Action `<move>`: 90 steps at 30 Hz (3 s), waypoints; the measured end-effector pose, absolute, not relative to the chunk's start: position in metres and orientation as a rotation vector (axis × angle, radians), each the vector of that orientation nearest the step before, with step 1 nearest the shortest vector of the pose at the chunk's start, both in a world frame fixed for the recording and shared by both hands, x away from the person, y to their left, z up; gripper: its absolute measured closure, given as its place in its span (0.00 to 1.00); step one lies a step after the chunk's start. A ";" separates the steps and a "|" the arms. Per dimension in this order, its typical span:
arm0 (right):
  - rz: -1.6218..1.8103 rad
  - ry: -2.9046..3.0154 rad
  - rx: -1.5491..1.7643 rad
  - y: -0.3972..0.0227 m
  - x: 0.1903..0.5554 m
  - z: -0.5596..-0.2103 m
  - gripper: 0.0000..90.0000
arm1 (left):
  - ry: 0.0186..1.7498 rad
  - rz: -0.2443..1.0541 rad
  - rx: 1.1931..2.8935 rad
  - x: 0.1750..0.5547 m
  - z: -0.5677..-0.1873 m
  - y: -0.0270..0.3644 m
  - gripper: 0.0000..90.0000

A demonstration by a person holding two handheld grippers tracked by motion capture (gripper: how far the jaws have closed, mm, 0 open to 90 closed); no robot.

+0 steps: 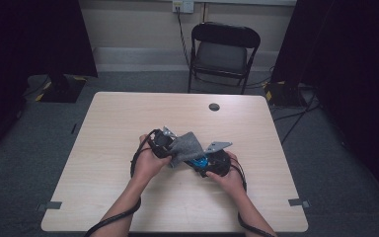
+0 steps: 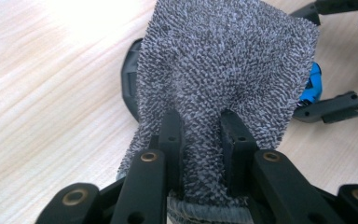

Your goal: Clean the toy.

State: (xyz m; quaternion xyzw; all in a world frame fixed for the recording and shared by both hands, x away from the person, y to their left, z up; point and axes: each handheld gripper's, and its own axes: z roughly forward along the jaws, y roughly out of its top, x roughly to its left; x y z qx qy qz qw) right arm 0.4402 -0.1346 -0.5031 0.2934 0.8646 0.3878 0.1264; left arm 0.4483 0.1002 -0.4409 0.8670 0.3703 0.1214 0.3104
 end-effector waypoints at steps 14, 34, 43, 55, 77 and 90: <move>1.129 2.517 0.855 -0.135 0.440 -0.503 0.27 | 1.059 0.367 2.271 0.463 -0.439 0.118 0.82; 1.129 2.517 0.855 -0.135 0.440 -0.503 0.27 | 1.176 0.369 2.254 0.469 -0.452 0.145 0.82; 1.129 2.517 0.855 -0.135 0.440 -0.503 0.27 | 1.235 0.378 2.226 0.464 -0.452 0.172 0.82; 1.129 2.516 0.855 -0.135 0.440 -0.503 0.27 | 1.163 0.378 2.195 0.444 -0.427 0.183 0.82; 1.129 2.516 0.856 -0.135 0.440 -0.503 0.27 | 0.937 0.299 2.255 0.418 -0.433 0.102 0.82; 1.128 2.516 0.857 -0.135 0.440 -0.503 0.27 | 0.902 0.343 2.348 0.420 -0.443 0.067 0.82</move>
